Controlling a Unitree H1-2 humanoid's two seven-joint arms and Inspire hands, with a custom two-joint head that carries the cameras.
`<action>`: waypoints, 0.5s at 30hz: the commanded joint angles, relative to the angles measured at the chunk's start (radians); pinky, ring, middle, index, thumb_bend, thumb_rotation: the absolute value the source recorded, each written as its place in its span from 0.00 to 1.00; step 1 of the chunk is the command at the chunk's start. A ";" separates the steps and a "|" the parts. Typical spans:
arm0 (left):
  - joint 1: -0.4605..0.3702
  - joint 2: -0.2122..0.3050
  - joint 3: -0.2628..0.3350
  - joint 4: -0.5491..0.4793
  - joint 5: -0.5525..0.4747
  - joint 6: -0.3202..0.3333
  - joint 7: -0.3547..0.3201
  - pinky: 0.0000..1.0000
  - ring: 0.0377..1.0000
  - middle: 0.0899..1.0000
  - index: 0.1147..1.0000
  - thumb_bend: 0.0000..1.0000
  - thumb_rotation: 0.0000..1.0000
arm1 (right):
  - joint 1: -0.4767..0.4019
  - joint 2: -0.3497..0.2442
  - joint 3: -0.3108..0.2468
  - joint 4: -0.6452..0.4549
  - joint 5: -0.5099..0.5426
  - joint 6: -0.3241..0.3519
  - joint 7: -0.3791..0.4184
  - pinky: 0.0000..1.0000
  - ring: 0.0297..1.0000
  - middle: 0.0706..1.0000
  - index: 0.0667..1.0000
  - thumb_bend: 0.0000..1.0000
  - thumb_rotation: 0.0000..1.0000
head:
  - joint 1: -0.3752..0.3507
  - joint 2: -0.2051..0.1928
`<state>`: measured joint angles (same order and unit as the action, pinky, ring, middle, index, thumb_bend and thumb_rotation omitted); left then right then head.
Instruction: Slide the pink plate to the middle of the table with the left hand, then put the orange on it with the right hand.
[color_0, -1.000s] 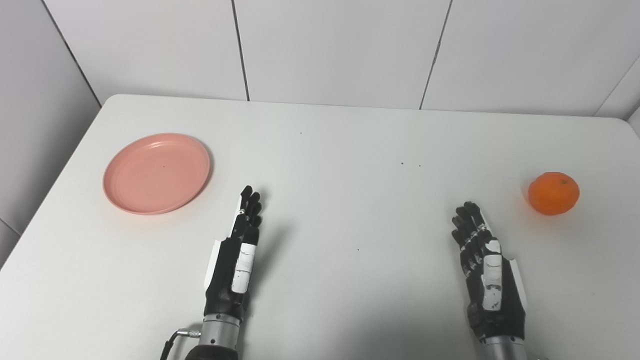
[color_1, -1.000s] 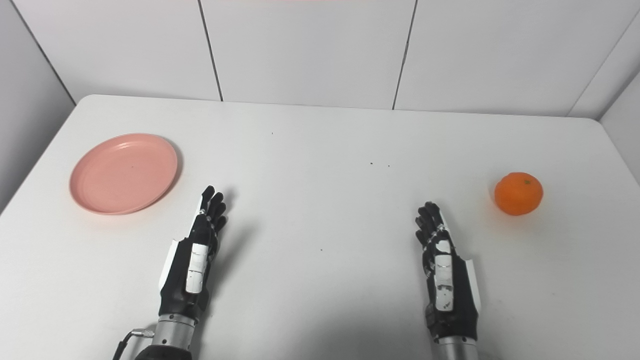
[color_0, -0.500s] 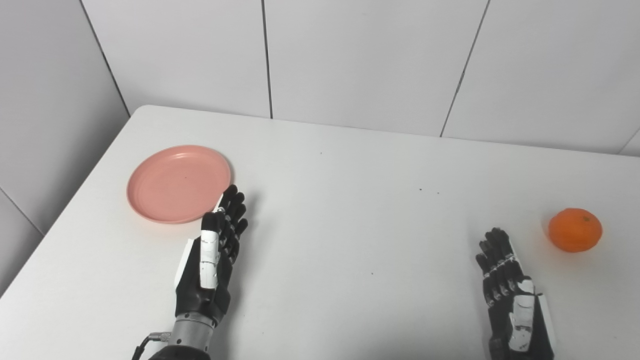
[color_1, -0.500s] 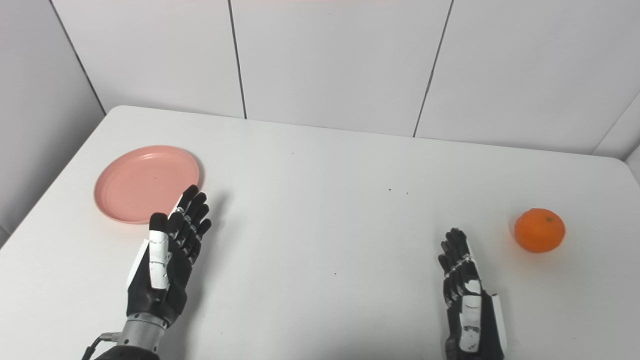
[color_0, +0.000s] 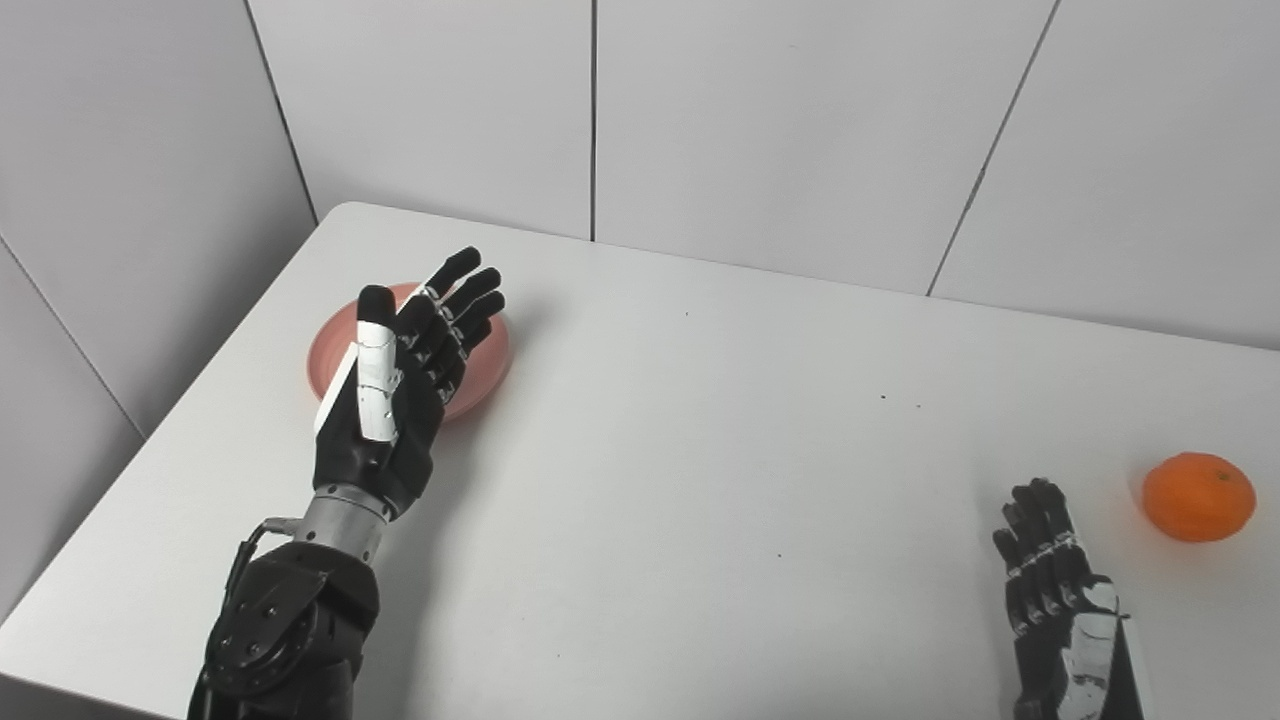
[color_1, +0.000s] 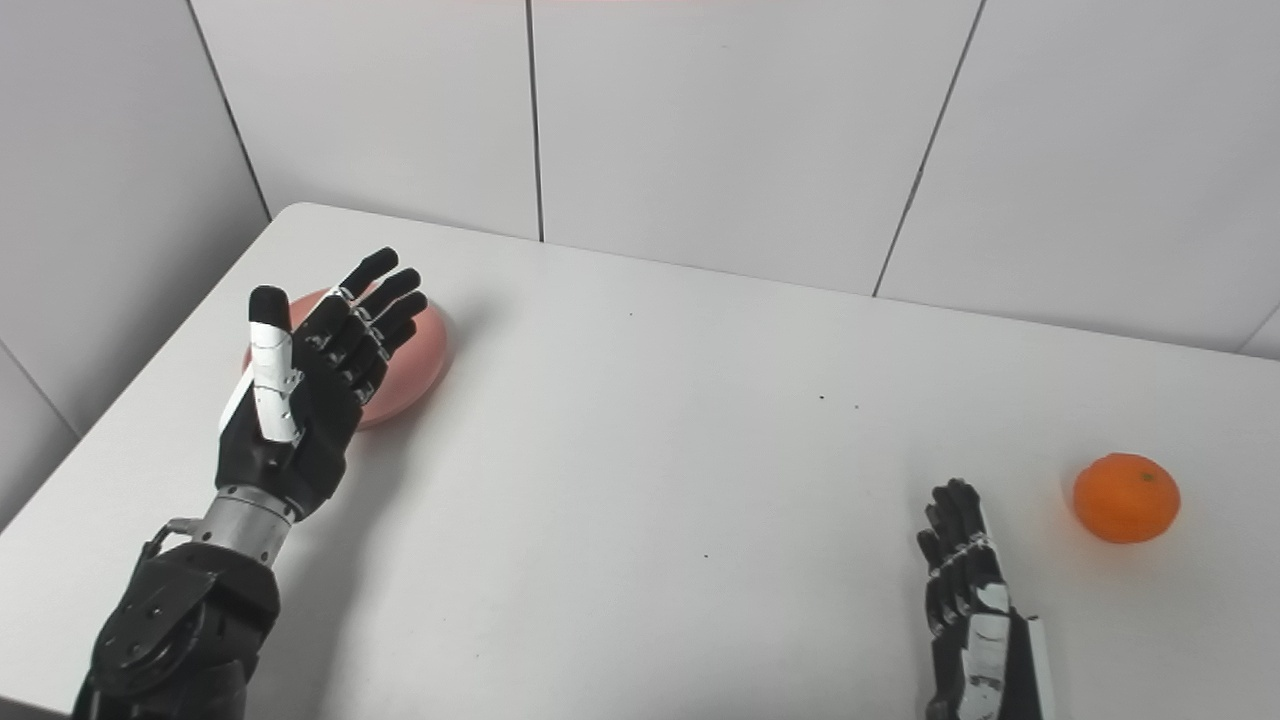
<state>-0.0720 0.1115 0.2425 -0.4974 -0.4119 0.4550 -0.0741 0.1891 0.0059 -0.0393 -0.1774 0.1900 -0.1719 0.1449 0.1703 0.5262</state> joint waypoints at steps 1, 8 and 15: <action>-0.064 0.056 0.029 0.000 -0.036 -0.013 -0.009 0.99 0.90 0.85 0.86 1.00 1.00 | 0.033 -0.046 -0.017 0.048 -0.003 -0.033 0.010 1.00 0.99 0.95 0.94 0.88 1.00 | 0.001 0.001; -0.157 0.186 0.096 0.150 -0.054 -0.060 -0.039 0.93 0.85 0.81 0.85 1.00 1.00 | 0.035 -0.050 -0.011 0.049 0.008 -0.043 0.023 1.00 0.99 0.96 0.95 0.86 1.00 | 0.001 0.013; -0.234 0.237 0.134 0.231 -0.049 -0.059 -0.024 0.97 0.88 0.87 0.89 1.00 1.00 | 0.036 -0.049 -0.008 0.050 -0.001 -0.046 0.020 1.00 0.98 0.95 0.95 0.86 1.00 | -0.003 0.016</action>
<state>-0.2391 0.3039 0.3554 -0.2594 -0.4607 0.4426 -0.1069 0.1909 -0.0080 -0.0338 -0.1776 0.1932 -0.1752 0.1570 0.1657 0.5415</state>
